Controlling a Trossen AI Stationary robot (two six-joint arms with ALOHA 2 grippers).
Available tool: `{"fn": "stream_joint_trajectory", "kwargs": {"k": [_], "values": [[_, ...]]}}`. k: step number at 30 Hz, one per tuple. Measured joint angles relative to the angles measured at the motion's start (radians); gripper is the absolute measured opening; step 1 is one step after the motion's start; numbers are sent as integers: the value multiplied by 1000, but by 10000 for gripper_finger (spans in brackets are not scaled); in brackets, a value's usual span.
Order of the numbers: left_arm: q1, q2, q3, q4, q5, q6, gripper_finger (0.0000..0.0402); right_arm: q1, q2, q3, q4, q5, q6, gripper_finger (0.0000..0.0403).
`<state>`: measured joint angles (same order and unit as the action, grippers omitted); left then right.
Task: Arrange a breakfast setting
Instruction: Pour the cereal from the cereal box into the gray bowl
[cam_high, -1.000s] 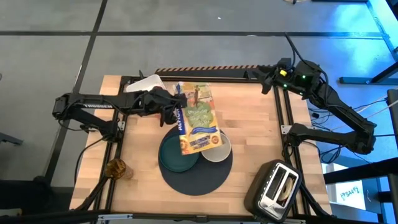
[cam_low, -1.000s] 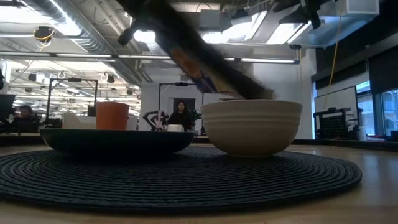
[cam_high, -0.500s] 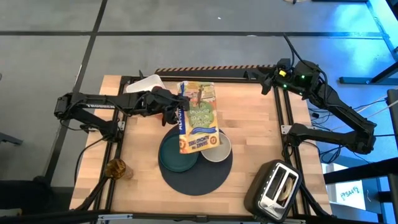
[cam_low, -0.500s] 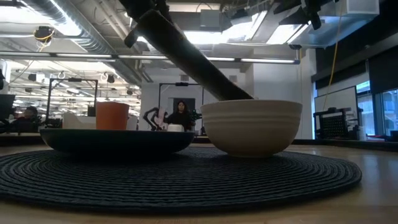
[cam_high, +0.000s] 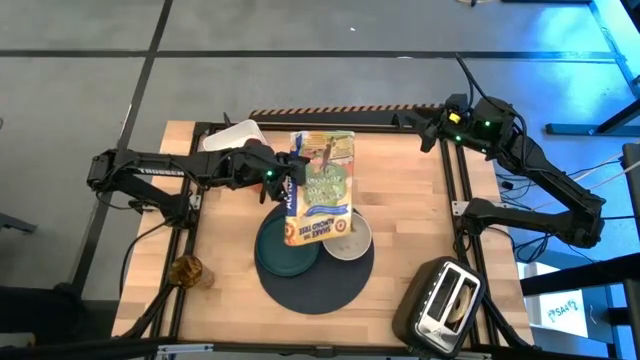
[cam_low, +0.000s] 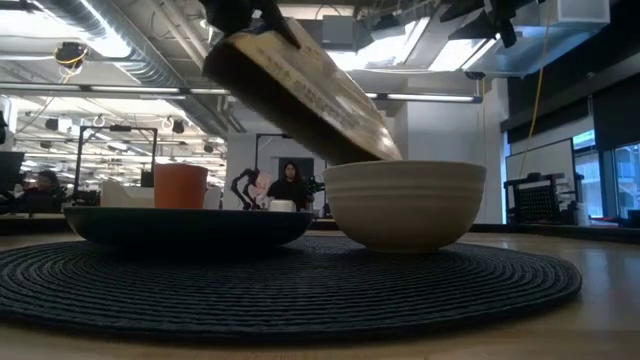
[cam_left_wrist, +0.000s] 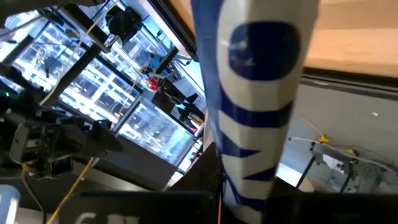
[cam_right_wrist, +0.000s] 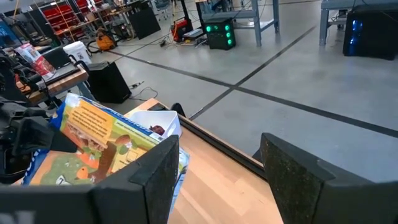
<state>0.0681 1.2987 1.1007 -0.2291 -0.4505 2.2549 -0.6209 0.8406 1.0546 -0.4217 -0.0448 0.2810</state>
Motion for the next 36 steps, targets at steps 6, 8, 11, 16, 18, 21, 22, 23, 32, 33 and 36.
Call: {"fn": "stream_joint_trajectory", "kwargs": {"k": [6, 8, 11, 16, 18, 21, 22, 23, 32, 33, 36], "values": [[0, 0, 0, 19, 8, 33, 5, 0, 0, 0, 0, 0, 1, 214], [0, 0, 0, 42, 9, 33, 4, 0, 0, 0, 0, 0, 1, 214], [0, 0, 0, 81, 10, 32, 5, 0, 0, 0, 0, 0, 2, 214], [1, 0, 0, 90, 10, 30, 5, 0, 0, 0, 0, 0, 2, 214], [-4, 0, 0, 90, 10, 57, 5, 0, 0, 0, 0, -4, 2, 214], [-13, 0, 0, 94, 10, 85, 5, 0, 0, 0, 0, -8, 2, 214], [-15, 0, 0, 95, 16, 86, 5, 0, 0, 0, 0, -8, 2, 214], [-18, 4, 0, 97, 24, 87, 5, 0, 0, 0, 0, -8, 2, 214], [-39, 38, -2, 121, 27, 180, 5, 0, 0, 0, -2, -20, 10, 214], [-38, 38, -2, 123, 25, 186, 5, 0, 0, 0, -1, -25, 10, 214], [-37, 37, -2, 143, 23, 190, 5, 0, 0, 0, -1, -27, 15, 214]]}}
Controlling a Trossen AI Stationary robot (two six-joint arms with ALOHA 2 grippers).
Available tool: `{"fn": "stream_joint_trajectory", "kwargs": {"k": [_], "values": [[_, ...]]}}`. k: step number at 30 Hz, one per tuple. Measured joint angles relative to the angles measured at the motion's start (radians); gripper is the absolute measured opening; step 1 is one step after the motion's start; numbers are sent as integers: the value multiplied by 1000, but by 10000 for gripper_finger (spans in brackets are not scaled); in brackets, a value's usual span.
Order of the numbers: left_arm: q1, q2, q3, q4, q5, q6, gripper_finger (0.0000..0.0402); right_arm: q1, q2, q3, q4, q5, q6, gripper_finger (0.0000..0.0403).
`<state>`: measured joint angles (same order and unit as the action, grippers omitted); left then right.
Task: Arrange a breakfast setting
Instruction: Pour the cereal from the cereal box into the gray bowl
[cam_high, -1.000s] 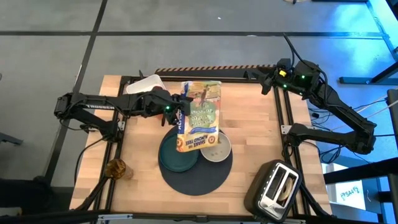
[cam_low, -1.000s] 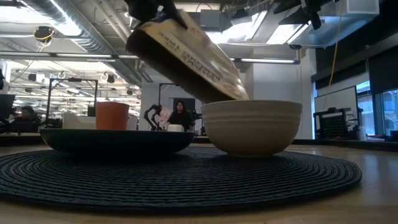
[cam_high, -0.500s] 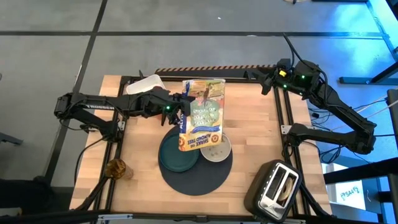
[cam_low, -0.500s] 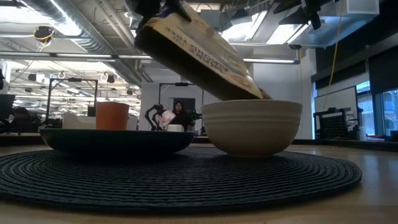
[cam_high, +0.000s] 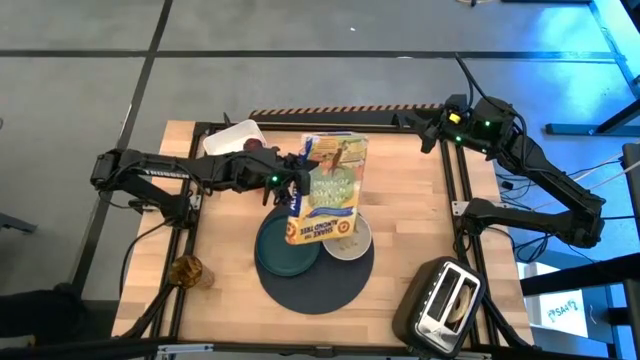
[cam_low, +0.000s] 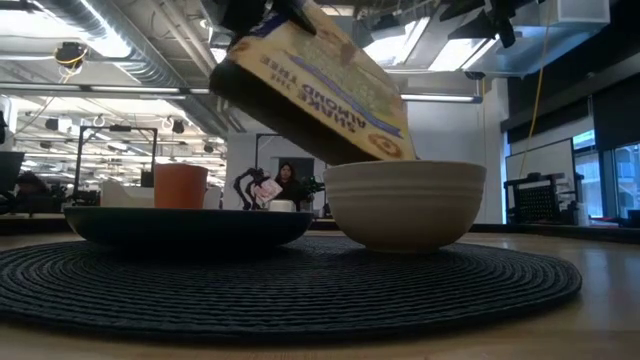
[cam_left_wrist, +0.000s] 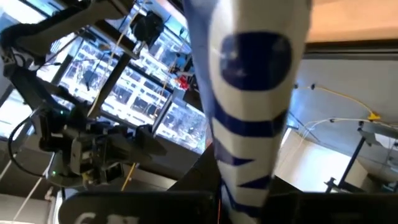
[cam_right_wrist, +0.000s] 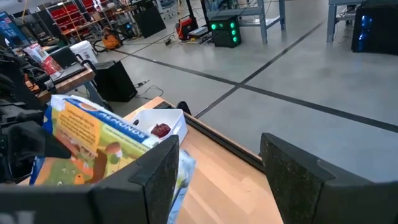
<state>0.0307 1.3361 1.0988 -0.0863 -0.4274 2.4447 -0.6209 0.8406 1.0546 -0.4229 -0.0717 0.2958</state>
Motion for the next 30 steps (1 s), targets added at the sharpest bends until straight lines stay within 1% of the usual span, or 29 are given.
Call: {"fn": "stream_joint_trajectory", "kwargs": {"k": [22, 28, 30], "values": [[-1, 0, 0, 45, -8, 30, 5, 0, 0, 0, -1, -1, 11, 214], [-5, 0, 0, 50, -30, 84, 5, 0, 0, 0, -2, -11, 11, 214], [-15, 0, 0, 55, -24, 81, 5, 0, 0, 0, -5, -13, 12, 214]]}}
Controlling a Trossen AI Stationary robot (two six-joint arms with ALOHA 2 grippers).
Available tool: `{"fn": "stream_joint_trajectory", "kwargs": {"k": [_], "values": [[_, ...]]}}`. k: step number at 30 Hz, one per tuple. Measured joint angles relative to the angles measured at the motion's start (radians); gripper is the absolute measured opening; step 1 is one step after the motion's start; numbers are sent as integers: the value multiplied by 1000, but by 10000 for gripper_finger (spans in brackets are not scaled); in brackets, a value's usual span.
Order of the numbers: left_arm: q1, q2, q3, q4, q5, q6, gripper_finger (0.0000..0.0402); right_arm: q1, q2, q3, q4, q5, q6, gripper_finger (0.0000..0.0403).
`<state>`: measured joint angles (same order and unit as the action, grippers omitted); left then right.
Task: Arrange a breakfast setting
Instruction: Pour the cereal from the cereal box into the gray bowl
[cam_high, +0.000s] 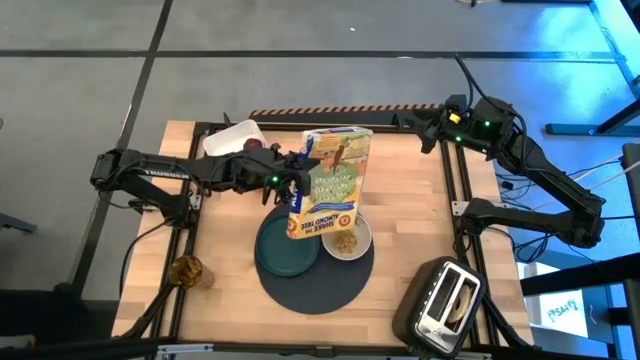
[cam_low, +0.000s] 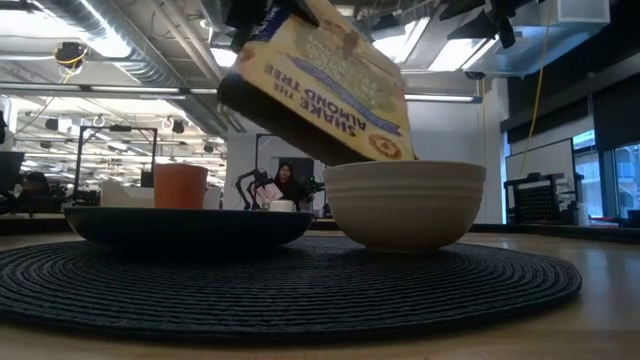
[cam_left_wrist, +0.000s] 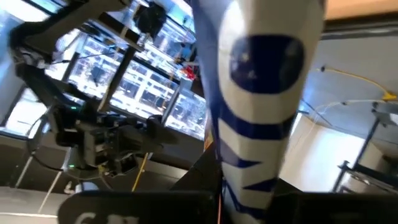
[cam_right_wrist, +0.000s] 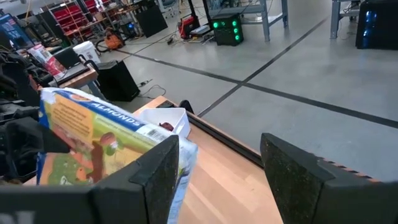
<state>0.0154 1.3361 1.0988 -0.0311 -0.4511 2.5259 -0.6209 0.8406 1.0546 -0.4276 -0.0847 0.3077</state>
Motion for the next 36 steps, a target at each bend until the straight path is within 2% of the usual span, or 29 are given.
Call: {"fn": "stream_joint_trajectory", "kwargs": {"k": [25, 36], "values": [[-2, 0, 2, -1, 0, -7, 5, 0, 0, 0, -2, -19, 13, 214], [18, 0, 2, -11, 20, -80, 5, 0, 0, 0, -2, -21, 11, 214]]}}
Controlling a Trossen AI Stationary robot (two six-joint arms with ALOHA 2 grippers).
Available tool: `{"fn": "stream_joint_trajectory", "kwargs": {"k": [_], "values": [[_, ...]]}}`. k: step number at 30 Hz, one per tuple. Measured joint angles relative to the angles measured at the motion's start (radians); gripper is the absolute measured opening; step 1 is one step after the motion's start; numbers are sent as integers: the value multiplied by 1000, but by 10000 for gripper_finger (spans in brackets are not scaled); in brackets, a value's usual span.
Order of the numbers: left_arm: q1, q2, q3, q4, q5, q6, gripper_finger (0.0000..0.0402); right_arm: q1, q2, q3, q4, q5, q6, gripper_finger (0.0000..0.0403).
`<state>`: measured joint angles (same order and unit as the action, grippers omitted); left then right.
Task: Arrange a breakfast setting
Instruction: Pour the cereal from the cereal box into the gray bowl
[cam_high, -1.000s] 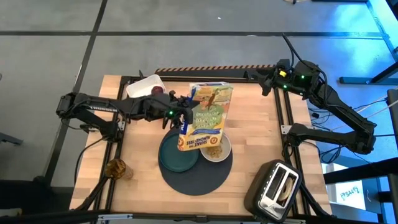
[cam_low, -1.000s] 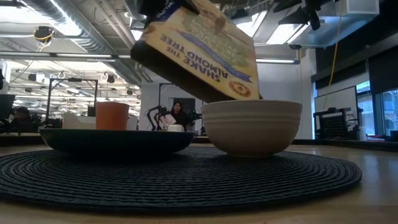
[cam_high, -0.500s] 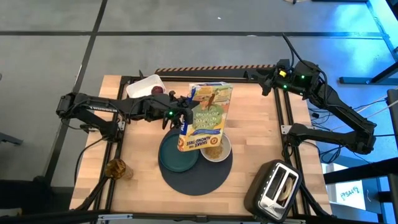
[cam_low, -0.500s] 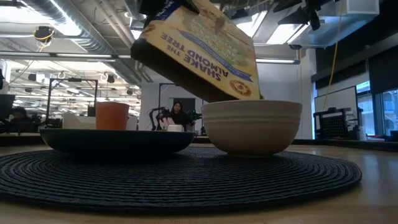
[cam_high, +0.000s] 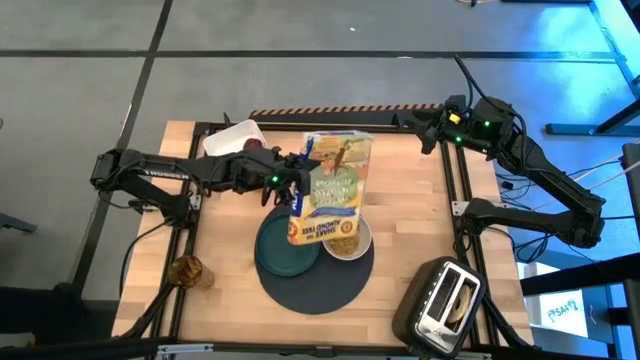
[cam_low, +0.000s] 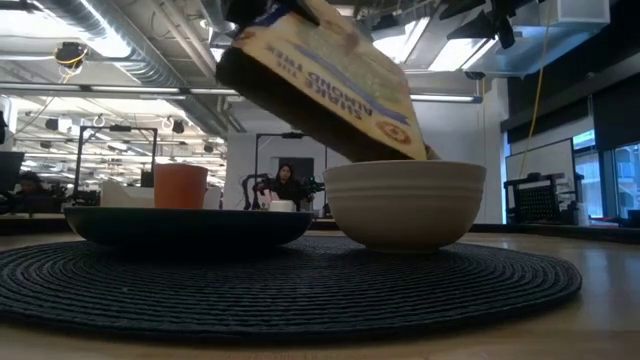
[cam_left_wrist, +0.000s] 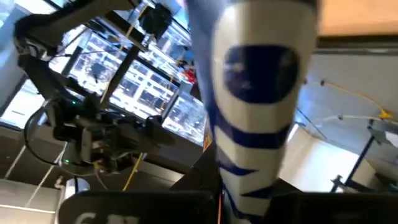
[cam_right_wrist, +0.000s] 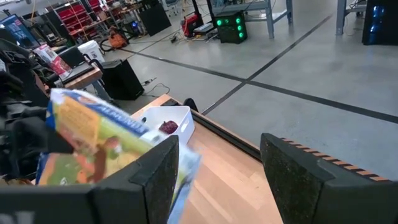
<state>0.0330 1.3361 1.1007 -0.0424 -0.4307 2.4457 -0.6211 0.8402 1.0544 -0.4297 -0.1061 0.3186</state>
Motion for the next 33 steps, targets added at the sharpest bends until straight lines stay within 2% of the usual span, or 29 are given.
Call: {"fn": "stream_joint_trajectory", "kwargs": {"k": [6, 14, 24, 33], "values": [[3, 0, 0, -9, -22, -62, 5, 0, 0, 0, -7, 0, -2, 214], [13, 0, 0, -107, -46, -186, 5, 0, 0, 0, -41, 0, -8, 214], [56, 0, 0, -114, -38, -339, 5, 0, 0, 0, -43, -3, -8, 214], [102, -1, 0, -286, -27, -474, 5, 0, 0, 0, -43, -10, -9, 214]]}}
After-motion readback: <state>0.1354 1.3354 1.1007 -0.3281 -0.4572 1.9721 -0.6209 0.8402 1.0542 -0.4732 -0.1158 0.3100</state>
